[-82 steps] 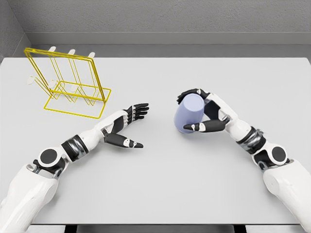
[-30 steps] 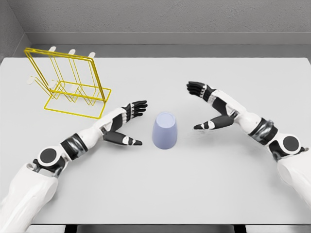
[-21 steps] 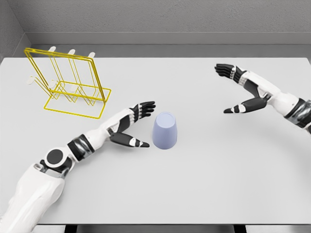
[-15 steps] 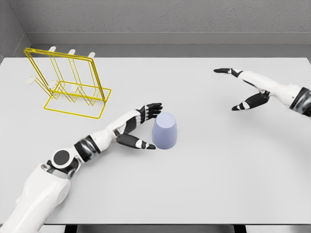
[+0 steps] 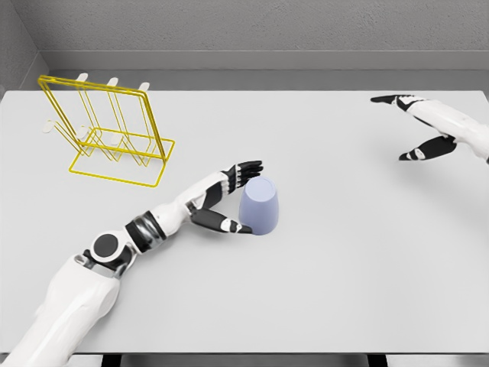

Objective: Place the cup on the cup holder with both arms

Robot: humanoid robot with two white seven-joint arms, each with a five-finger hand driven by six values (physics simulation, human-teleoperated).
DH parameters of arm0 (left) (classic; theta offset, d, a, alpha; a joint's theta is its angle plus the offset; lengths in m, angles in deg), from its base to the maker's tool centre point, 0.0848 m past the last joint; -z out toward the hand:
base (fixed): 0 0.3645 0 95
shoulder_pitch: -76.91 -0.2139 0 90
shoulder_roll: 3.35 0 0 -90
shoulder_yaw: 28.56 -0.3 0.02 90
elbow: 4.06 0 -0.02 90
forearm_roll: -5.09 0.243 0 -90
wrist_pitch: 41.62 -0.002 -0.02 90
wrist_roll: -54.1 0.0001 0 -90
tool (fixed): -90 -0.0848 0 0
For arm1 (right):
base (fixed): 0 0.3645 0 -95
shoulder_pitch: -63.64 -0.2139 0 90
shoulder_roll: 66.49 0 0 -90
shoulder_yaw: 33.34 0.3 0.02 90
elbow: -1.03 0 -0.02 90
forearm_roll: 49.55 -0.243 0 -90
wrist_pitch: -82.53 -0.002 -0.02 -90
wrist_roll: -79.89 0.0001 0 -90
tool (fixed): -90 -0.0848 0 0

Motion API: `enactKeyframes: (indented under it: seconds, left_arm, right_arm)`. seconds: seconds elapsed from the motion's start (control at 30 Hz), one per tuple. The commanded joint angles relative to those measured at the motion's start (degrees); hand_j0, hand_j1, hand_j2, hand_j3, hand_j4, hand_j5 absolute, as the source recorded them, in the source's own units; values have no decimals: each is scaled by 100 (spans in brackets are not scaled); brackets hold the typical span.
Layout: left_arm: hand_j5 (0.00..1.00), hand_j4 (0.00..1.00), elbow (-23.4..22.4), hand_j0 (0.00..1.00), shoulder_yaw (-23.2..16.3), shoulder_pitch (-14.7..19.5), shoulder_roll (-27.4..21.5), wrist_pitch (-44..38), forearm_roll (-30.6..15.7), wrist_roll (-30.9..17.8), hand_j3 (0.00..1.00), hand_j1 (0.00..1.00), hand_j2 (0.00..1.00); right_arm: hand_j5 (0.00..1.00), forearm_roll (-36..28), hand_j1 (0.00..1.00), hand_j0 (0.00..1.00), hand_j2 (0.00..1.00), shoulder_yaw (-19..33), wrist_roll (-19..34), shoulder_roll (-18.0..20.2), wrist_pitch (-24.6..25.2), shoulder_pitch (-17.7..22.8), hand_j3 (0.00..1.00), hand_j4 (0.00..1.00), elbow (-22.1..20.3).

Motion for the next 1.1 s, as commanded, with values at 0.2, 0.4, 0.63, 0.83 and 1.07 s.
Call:
enactKeyframes:
  seconds: [0.2, 0.4, 0.63, 0.83, 1.07]
  left_arm:
    - [100, 100, -1, 100, -22, 0, 145, 19, -32, -1, 100, 100, 100]
    - [100, 100, -45, 100, -13, 0, 181, 11, 91, 8, 100, 100, 100]
    - [100, 100, -45, 100, -13, 0, 189, 11, 91, 8, 100, 100, 100]
    - [100, 100, -45, 100, -13, 0, 277, 11, 188, 17, 100, 100, 100]
    - [60, 60, -37, 60, -13, -9, 260, 19, 179, 26, 60, 60, 60]
  right_arm:
    - [100, -24, 100, 100, 100, 61, 13, -41, 10, -9, 100, 100, 176]
    - [100, -24, 100, 100, 100, 61, 13, -111, 10, -18, 100, 100, 246]
    - [100, -23, 100, 100, 100, 70, 13, -111, 10, -26, 100, 100, 281]
    - [100, -24, 100, 100, 100, 70, 13, -102, 10, -26, 100, 100, 290]
    - [100, -15, 100, 100, 100, 61, 13, -102, 10, -35, 100, 100, 290]
